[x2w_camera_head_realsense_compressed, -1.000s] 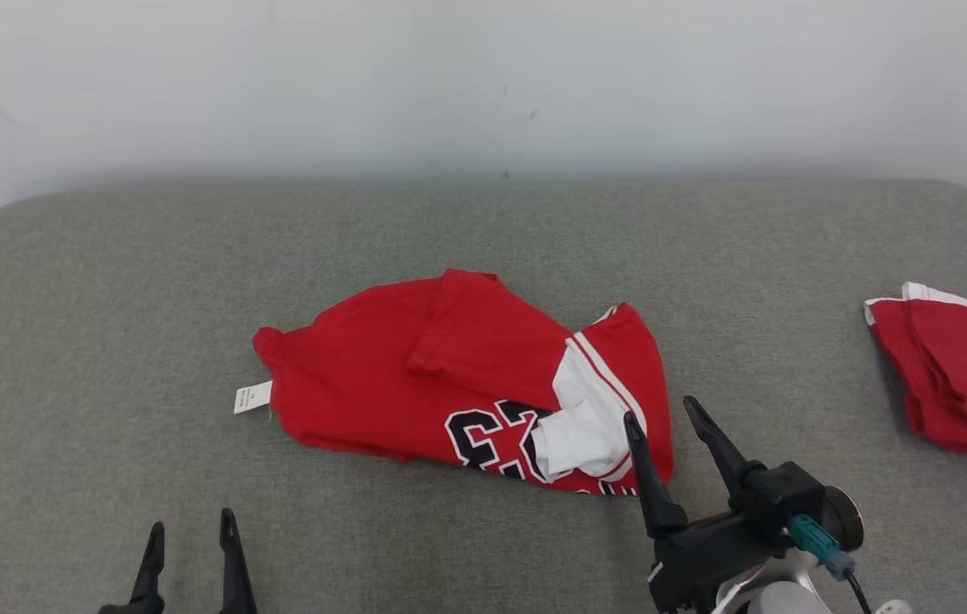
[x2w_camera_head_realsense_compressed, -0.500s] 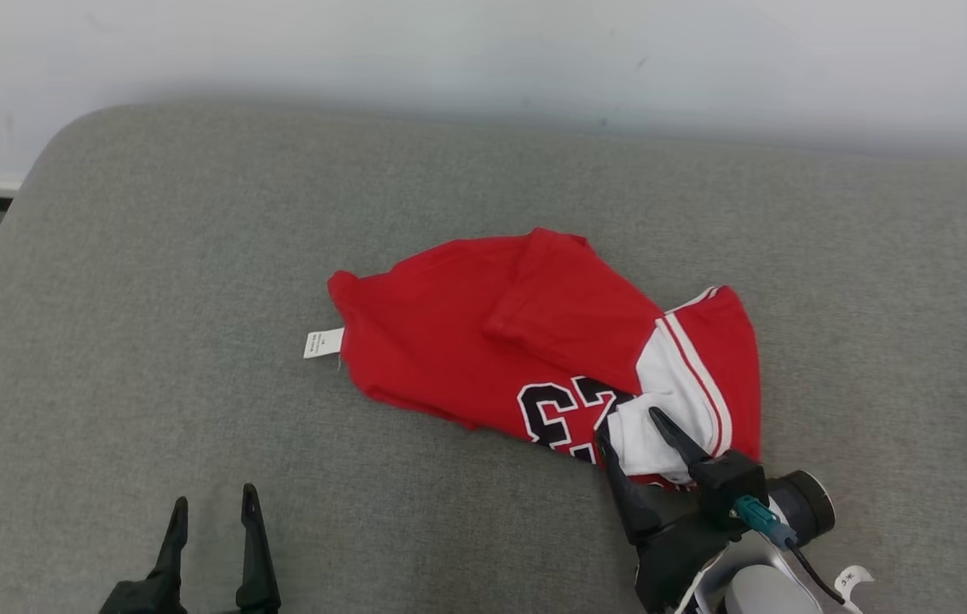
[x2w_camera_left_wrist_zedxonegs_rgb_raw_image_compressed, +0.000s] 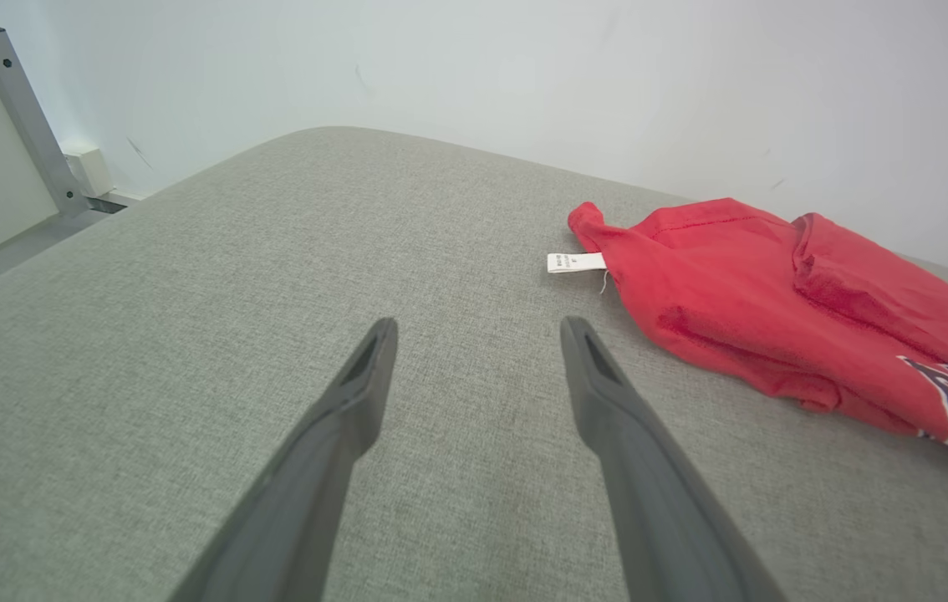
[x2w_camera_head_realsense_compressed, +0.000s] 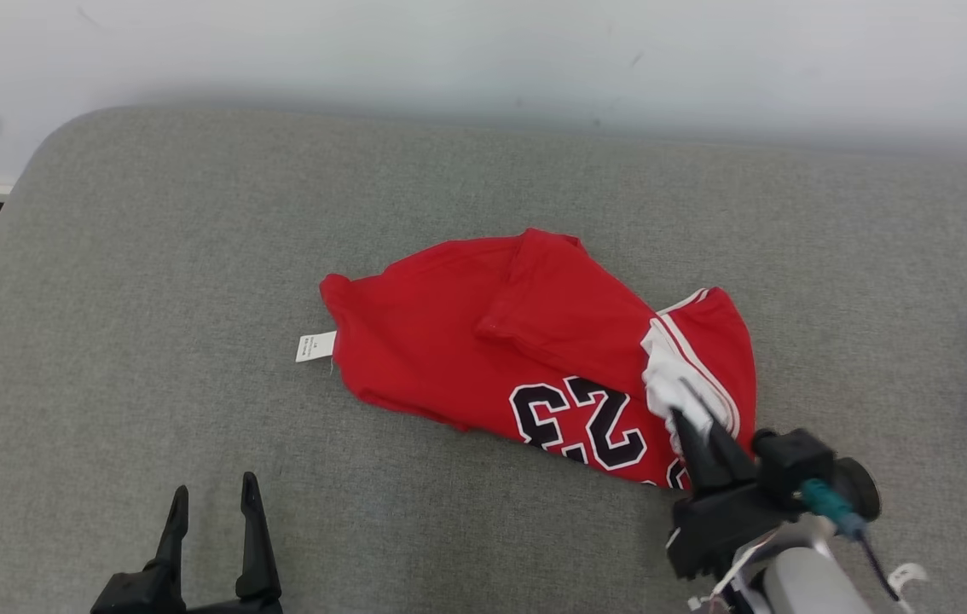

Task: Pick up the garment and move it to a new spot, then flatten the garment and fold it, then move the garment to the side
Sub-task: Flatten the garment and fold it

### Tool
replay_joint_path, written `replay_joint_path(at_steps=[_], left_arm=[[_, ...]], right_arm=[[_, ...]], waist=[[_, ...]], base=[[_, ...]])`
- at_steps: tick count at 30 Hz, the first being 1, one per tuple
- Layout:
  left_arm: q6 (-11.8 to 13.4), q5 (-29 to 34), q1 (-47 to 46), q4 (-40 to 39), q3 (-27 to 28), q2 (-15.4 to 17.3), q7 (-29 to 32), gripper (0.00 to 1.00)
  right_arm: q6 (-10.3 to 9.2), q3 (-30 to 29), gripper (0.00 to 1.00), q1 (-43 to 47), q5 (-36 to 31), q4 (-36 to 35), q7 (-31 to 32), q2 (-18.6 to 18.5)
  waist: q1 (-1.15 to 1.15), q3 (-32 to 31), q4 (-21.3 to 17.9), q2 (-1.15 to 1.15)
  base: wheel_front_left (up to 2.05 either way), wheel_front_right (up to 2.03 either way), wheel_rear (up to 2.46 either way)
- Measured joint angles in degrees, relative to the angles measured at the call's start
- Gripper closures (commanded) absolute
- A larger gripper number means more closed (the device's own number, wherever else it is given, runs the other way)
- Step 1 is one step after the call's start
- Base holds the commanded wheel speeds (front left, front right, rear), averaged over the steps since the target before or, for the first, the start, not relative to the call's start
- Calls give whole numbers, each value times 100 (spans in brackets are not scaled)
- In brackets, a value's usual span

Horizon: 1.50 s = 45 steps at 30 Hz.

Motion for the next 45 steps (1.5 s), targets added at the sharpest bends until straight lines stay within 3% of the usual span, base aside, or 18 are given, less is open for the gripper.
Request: replay_joint_path(at_steps=[8,13,18,19,20,21,25,32,37,45], left_arm=[[-5,-22,75,11,35,1,0,0],[9,-51,79,31,-23,0,0,0],[11,-76,79,48,-27,0,0,0],[11,-76,83,49,-22,0,0,0],[11,-76,88,49,-9,1,0,0],[11,-75,92,51,2,0,0,0],[10,-74,98,60,26,0,0,0],[-9,-46,98,64,65,0,0,0],[-9,-41,92,69,51,0,0,0],[-34,-44,41,103,-52,0,0,0]], right_arm=[[0,-1147,100,74,502,-1134,0,-4],[0,-1944,100,80,489,-1032,0,-55],[0,-2295,100,274,263,-604,0,-1],[0,-2352,89,315,237,-521,0,32],[0,-2423,33,341,180,-409,1,55],[0,-2503,0,369,154,-330,0,70],[0,-2775,0,430,46,-293,0,116],[0,-2740,0,563,-110,-569,0,172],[0,-2221,0,568,-121,-799,0,192],[0,-757,0,367,-20,-925,0,191]], waist=[[-1,-131,-145,0],[-1,-200,-167,0],[-1,-223,-160,0],[-1,-224,-164,0],[-1,-224,-171,0],[-1,-224,-180,0],[-1,-224,-213,0],[-1,-214,-308,0],[-1,-197,-350,0],[-1,-141,-256,0]], base=[[0,0,0],[0,0,0],[0,0,0],[0,0,0],[0,0,0],[0,0,0],[0,0,0],[0,0,0],[0,0,0],[0,0,0]])
